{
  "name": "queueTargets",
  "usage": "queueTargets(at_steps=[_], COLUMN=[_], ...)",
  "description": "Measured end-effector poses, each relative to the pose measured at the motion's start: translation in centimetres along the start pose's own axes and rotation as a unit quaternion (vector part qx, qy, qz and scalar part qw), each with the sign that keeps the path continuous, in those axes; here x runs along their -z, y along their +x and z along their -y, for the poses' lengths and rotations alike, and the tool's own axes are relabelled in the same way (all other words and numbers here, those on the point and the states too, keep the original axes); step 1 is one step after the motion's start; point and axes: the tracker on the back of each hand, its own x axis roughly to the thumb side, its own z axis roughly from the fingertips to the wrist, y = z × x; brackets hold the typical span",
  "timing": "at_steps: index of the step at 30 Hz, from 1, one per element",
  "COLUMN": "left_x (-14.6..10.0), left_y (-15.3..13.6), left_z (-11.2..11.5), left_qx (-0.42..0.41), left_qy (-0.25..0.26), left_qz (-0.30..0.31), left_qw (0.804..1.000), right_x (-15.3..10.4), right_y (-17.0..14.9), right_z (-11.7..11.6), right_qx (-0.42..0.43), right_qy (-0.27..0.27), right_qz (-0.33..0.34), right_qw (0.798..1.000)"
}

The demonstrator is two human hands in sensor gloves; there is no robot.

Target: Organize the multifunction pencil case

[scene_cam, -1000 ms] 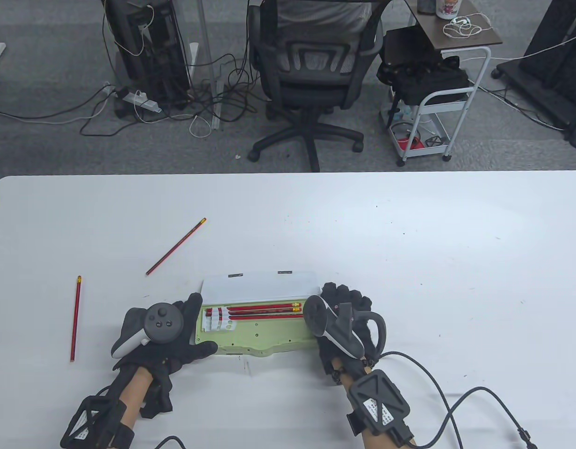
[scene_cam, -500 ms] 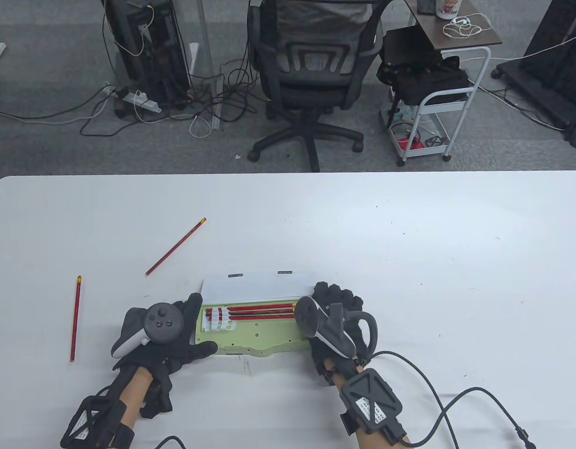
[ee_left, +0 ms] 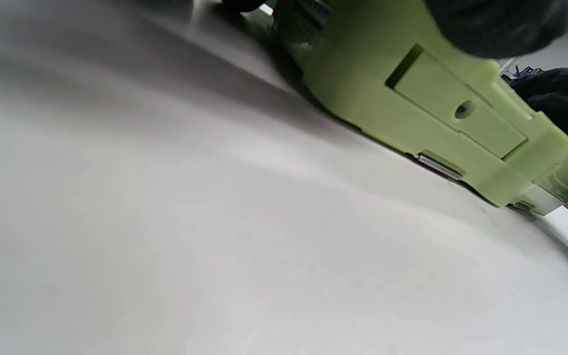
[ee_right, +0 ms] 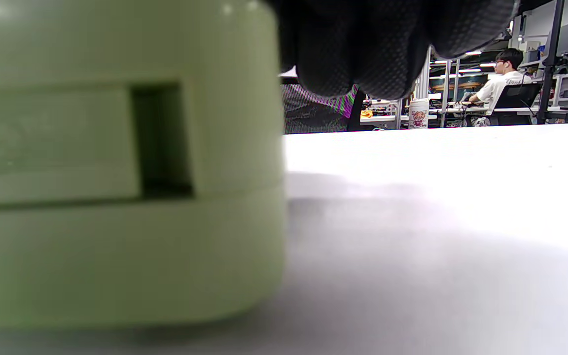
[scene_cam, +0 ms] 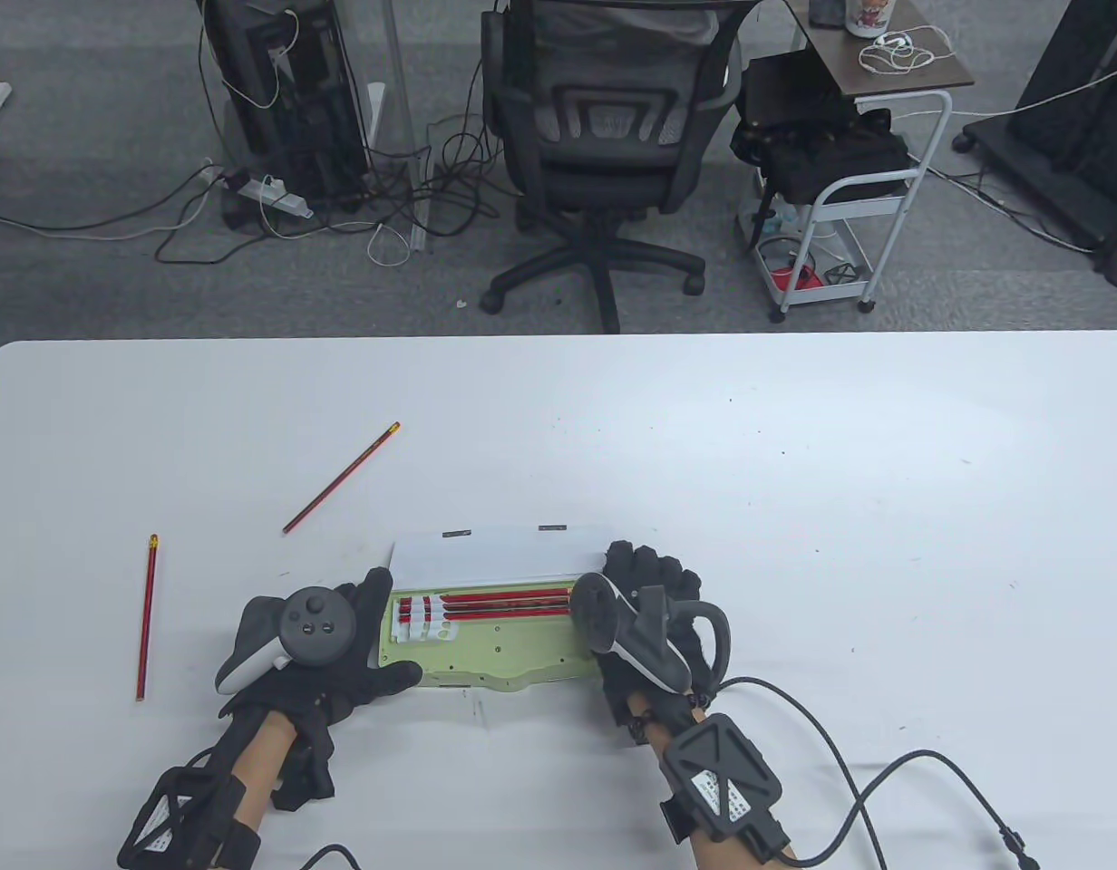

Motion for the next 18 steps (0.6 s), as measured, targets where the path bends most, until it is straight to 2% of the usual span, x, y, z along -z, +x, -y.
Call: queueTargets(at_steps=[4,6,10,14,15,18], left_x=[0.0,0.0,0.0,0.0,0.0,0.0], left_y=[0.0,0.0,0.0,0.0,0.0,0.0], left_z=[0.0,0.0,0.0,0.0,0.0,0.0], left_qx=[-0.001,-0.001,-0.001,-0.001,-0.001,-0.004], left_qy=[0.0,0.0,0.0,0.0,0.0,0.001], left_qz=[0.0,0.0,0.0,0.0,0.0,0.001], left_qw=[1.0,1.0,1.0,1.0,1.0,1.0], right_x=[0.1,0.1,0.1,0.3,0.3,0.4], right_y=[-1.5,-2.6,-4.3,-4.9,-4.9,-4.6], right_z=[0.5,0.5,0.2,-0.2,-0.5,-1.3], right_qx=[0.044,0.097,0.171,0.194,0.195,0.169], right_qy=[0.019,0.06,0.099,0.143,0.17,0.209], right_qz=[0.035,0.072,0.106,0.133,0.135,0.143], right_qw=[0.998,0.991,0.975,0.961,0.957,0.952])
